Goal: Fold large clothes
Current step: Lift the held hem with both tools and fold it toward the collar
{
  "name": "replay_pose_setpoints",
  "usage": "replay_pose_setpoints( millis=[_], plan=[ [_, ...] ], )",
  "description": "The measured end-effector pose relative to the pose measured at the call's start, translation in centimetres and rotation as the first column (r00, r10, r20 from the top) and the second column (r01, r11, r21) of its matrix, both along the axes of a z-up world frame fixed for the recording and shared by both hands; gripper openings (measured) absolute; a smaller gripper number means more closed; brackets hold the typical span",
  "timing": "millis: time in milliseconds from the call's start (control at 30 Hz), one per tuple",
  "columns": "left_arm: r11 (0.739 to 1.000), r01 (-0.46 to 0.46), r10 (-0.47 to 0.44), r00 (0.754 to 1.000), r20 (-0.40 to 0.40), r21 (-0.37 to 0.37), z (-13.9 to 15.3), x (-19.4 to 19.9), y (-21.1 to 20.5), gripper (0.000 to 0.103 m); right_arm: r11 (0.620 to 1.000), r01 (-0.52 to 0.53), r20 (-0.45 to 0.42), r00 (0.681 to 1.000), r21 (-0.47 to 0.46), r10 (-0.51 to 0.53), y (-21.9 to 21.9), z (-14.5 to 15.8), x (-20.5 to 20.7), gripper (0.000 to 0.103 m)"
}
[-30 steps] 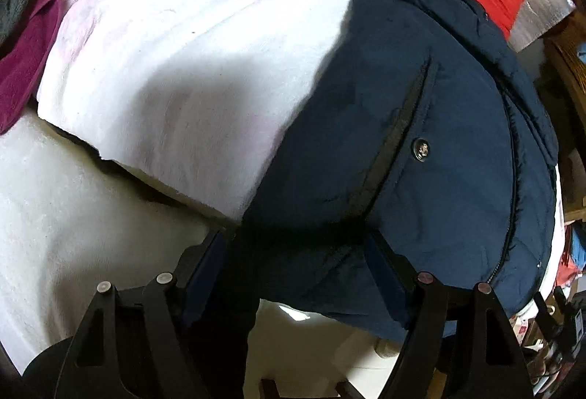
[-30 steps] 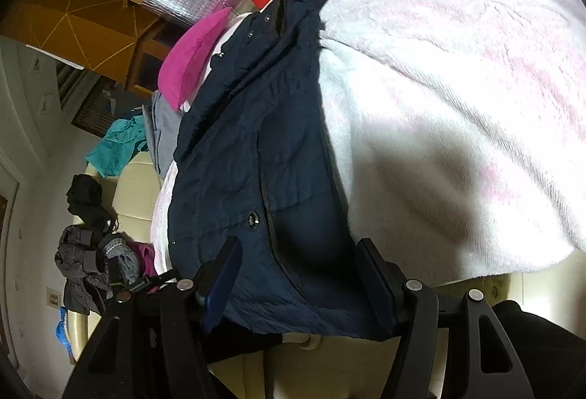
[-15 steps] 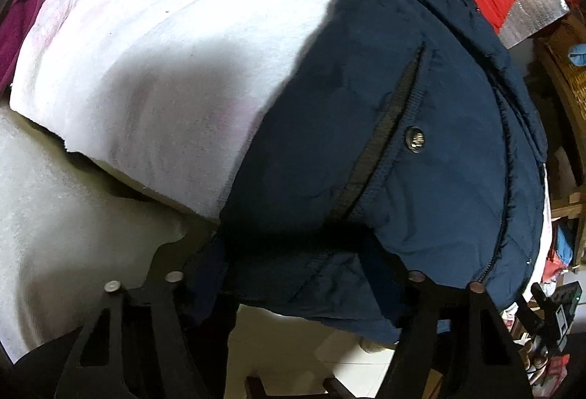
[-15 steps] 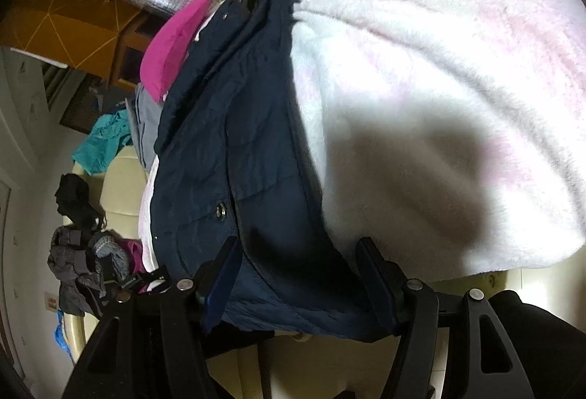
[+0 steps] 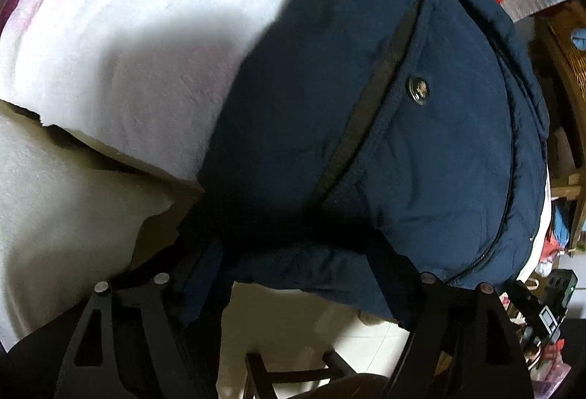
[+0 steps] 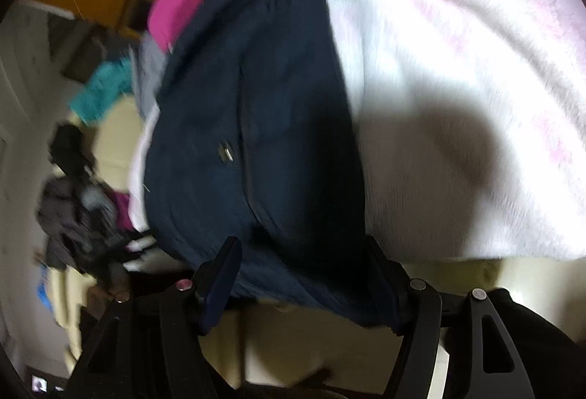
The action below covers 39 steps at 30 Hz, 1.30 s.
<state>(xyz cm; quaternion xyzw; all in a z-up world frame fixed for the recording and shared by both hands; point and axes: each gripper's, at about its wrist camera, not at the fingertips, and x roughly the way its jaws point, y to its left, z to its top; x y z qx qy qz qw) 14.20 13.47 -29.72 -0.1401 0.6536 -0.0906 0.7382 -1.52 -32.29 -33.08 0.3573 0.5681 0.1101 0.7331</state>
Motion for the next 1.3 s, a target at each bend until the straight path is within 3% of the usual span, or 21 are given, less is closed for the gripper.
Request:
replay_pose_setpoints(
  millis=[67,167,233,300,400,467,567,600,633,667,733,800,833,867,1000,1067,1167,1300],
  plan=[
    [1.000,0.018,-0.018,1.000,-0.006,-0.009,-0.1,-0.2,-0.4,0.079,1.000,-0.002,-0.019,1.000,-0.023,0.002,0.3,-0.4,0.1,0.070],
    [0.998,0.049,-0.050,0.999,-0.021,-0.038,-0.3,-0.7,-0.9,0.079,0.996,-0.050,-0.126,0.991,-0.070,0.040,1.4,-2.4,0.3,0.070],
    [0.998,0.052,-0.052,0.999,-0.003,-0.041,-0.1,-1.0,-1.0,0.070,0.991,-0.090,-0.182,0.981,-0.101,0.071,2.6,-3.8,0.4,0.067],
    [0.998,0.038,-0.038,0.999,0.003,-0.057,0.4,-0.9,-0.8,0.054,0.986,-0.089,-0.141,0.988,-0.141,0.069,3.4,-3.3,0.5,0.062],
    [0.997,0.033,-0.032,0.999,0.018,-0.074,0.7,-1.2,-0.1,0.036,0.986,-0.080,-0.043,0.996,-0.149,0.075,4.0,-1.6,0.5,0.042],
    [0.995,0.047,-0.044,0.998,0.037,-0.089,1.1,-1.7,0.1,0.034,0.988,-0.077,0.006,0.997,-0.134,0.078,4.2,-0.4,0.3,0.032],
    [0.993,0.055,-0.051,0.998,0.039,-0.102,1.5,-1.7,0.4,0.034,0.996,-0.082,0.133,0.987,-0.041,0.087,4.3,2.2,-0.4,0.031],
    [0.994,0.047,-0.044,0.999,0.025,-0.098,1.3,-1.6,0.5,0.039,0.996,-0.087,0.168,0.982,-0.010,0.088,4.5,2.9,-0.2,0.031],
    [0.995,0.034,-0.033,0.999,0.007,-0.090,1.0,-1.4,0.7,0.044,0.996,-0.088,0.170,0.982,0.005,0.086,4.5,2.9,-0.1,0.032],
    [0.996,0.026,-0.027,1.000,-0.011,-0.079,0.7,-1.1,0.7,0.057,0.997,-0.082,0.149,0.986,0.015,0.078,4.4,2.4,0.2,0.035],
    [0.997,0.014,-0.016,1.000,-0.017,-0.072,0.4,-0.9,1.0,0.059,0.998,-0.052,0.046,0.998,0.019,0.051,4.4,0.5,1.0,0.046],
    [0.996,0.004,-0.004,1.000,0.006,-0.093,1.0,-0.8,1.4,0.056,0.998,-0.063,0.027,0.998,-0.009,0.063,5.1,-0.1,1.1,0.047],
    [0.994,-0.001,0.004,1.000,0.030,-0.105,1.5,-0.8,1.8,0.051,0.997,-0.077,0.045,0.996,-0.030,0.079,5.3,0.2,1.0,0.041],
    [0.994,0.001,0.004,0.999,0.039,-0.111,1.8,-0.6,2.3,0.039,0.994,-0.094,0.070,0.993,-0.049,0.097,5.8,0.9,0.9,0.031],
    [0.990,0.016,-0.008,0.998,0.056,-0.141,2.9,-0.5,2.8,0.011,0.994,-0.094,0.196,0.975,-0.057,0.103,6.5,4.8,0.3,0.018],
    [0.987,0.041,-0.027,0.996,0.088,-0.156,3.5,-0.6,2.5,0.009,0.993,-0.095,0.250,0.962,-0.065,0.109,6.7,6.7,0.2,0.016],
    [0.983,0.073,-0.045,0.986,0.163,-0.170,6.7,-0.9,3.4,0.009,0.991,-0.100,0.335,0.934,-0.086,0.123,6.2,10.1,0.6,0.014],
    [0.977,0.068,-0.020,0.973,0.229,-0.203,9.0,-0.7,5.2,0.009,0.997,-0.075,0.438,0.896,-0.018,0.075,3.7,13.3,1.0,0.013]
  ],
)
